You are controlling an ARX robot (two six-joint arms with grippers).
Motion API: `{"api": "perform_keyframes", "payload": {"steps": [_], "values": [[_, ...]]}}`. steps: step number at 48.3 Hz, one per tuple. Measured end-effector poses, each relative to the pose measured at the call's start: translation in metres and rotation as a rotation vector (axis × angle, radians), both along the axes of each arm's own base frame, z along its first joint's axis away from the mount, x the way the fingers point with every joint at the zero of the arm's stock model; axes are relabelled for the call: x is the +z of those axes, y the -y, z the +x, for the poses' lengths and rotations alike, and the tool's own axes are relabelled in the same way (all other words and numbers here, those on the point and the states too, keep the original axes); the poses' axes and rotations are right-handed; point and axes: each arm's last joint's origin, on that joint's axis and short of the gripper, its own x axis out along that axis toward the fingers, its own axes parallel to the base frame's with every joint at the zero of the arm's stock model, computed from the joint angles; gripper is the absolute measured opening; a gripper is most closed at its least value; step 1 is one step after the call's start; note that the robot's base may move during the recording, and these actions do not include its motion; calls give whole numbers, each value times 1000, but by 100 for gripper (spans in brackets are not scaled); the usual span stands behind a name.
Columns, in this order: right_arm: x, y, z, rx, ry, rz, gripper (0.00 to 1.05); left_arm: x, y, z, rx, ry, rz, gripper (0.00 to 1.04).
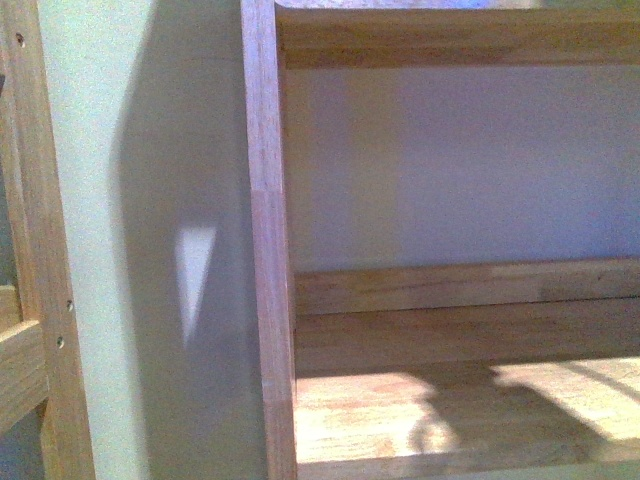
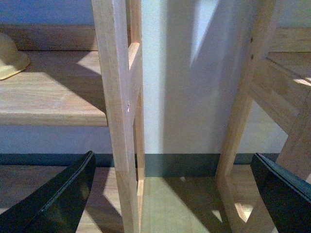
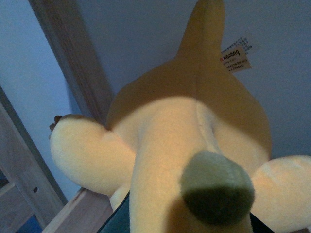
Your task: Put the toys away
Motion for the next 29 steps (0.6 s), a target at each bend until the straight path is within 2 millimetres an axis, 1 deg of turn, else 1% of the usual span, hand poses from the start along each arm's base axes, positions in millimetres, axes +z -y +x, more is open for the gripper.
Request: {"api": "perform_keyframes", "payload": {"steps": [8, 17, 21, 22, 26, 29], "values": [[-10, -8, 23, 65, -61, 93, 20, 0, 0, 0, 0, 0, 0, 99], [-11, -11, 29, 124, -63, 152, 20, 0, 0, 0, 0, 0, 0, 99], [-12, -17, 35, 232, -52, 228, 20, 0, 0, 0, 0, 0, 0, 99], [-13, -19, 37, 264, -57, 266, 20, 0, 0, 0, 0, 0, 0, 99], [-21, -23, 39, 321, -79, 328, 20, 0, 0, 0, 0, 0, 0, 99], [-26, -25, 40, 342, -93, 350, 20, 0, 0, 0, 0, 0, 0, 99]]}}
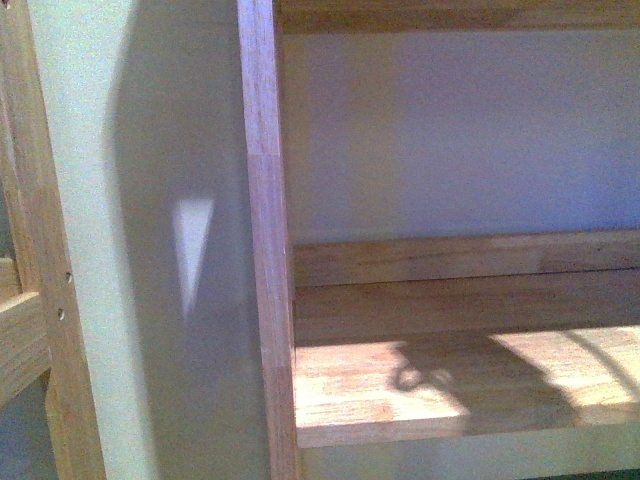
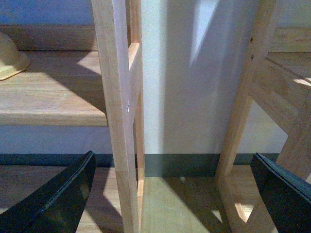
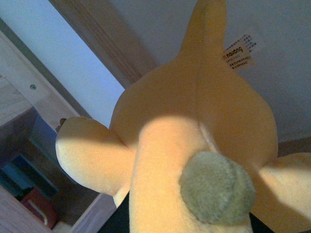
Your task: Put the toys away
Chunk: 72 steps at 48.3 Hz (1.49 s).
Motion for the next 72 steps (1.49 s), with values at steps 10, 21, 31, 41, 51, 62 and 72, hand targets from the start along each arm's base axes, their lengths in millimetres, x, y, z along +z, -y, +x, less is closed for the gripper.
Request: {"api": "perform_keyframes", "payload": {"steps": [10, 21, 31, 41, 51, 62, 72], "values": [[-32, -12, 9, 52, -82, 49, 20, 0, 0, 0, 0, 0, 0, 99], [-44, -14, 10, 54, -109, 83, 20, 0, 0, 0, 0, 0, 0, 99], [-45, -23, 7, 70, -107, 96, 20, 0, 0, 0, 0, 0, 0, 99], [-44, -30, 4, 34, -81, 58, 45, 0, 0, 0, 0, 0, 0, 99], [-40, -31, -4, -42, -44, -18, 74, 0, 0, 0, 0, 0, 0, 99], [-34, -32, -12, -98, -1, -85, 101, 0, 0, 0, 0, 0, 0, 99], [-26, -32, -26, -181, 42, -168, 104, 0, 0, 0, 0, 0, 0, 99]]}}
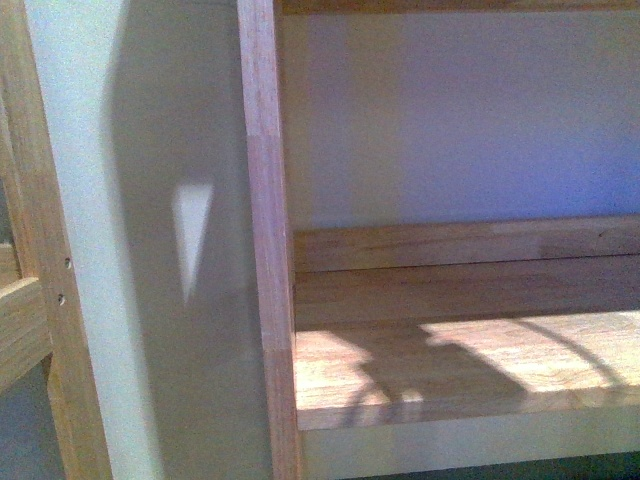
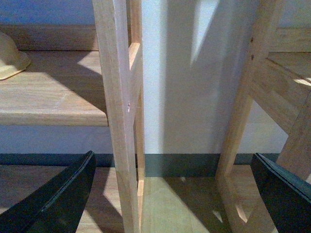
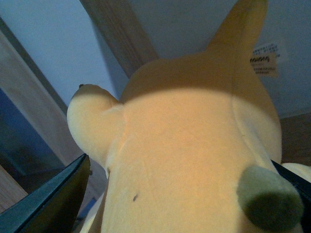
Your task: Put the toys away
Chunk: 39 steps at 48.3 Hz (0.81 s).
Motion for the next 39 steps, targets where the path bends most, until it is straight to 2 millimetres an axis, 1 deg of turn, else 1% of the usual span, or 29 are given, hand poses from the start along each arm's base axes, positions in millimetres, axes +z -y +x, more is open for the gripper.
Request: {"api": "perform_keyframes", "payload": {"steps": [5, 16, 23, 29, 34, 39], "values": [[5, 6, -14, -102, 34, -59, 104, 0, 0, 0, 0, 0, 0, 99], [11, 19, -39, -174, 87, -89, 104, 0, 0, 0, 0, 0, 0, 99], [8, 24, -59, -200, 105, -114, 104, 0, 0, 0, 0, 0, 0, 99], [-1, 26, -87, -226, 132, -161, 104, 0, 0, 0, 0, 0, 0, 99], [-13, 29, -119, -246, 167, -208, 104, 0, 0, 0, 0, 0, 0, 99], [-22, 32, -140, -253, 189, -233, 104, 0, 0, 0, 0, 0, 0, 99]]}}
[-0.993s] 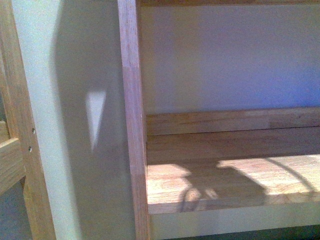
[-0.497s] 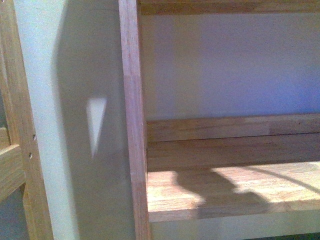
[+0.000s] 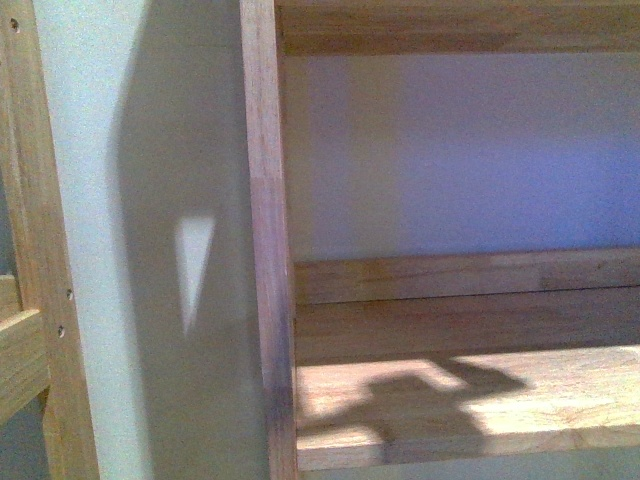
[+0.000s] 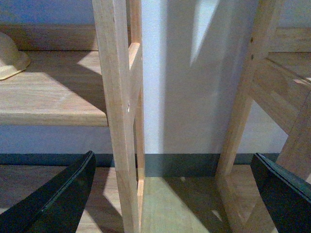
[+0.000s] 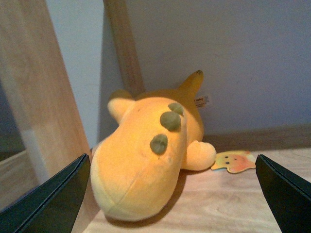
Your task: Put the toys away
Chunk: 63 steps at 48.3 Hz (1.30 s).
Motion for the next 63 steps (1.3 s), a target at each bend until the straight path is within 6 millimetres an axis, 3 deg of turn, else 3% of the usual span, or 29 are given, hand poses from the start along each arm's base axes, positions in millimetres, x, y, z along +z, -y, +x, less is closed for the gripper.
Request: {"api": "perform_keyframes", "payload": {"steps": [8, 15, 23, 29, 36, 47, 63], "values": [[-26, 10, -37, -28, 5, -33, 104, 0, 0, 0, 0, 0, 0, 99], [-77, 23, -76, -63, -34, -55, 104, 0, 0, 0, 0, 0, 0, 99], [-127, 35, -96, -147, -103, -95, 104, 0, 0, 0, 0, 0, 0, 99], [-154, 43, -99, -251, -288, -216, 85, 0, 0, 0, 0, 0, 0, 99], [-201, 51, -98, -260, -322, -248, 60, 0, 0, 0, -1, 0, 0, 99], [-256, 62, -98, -267, -329, -256, 19, 0, 0, 0, 0, 0, 0, 99], [-299, 75, -98, -272, -334, -256, 18, 0, 0, 0, 0, 0, 0, 99]]}}
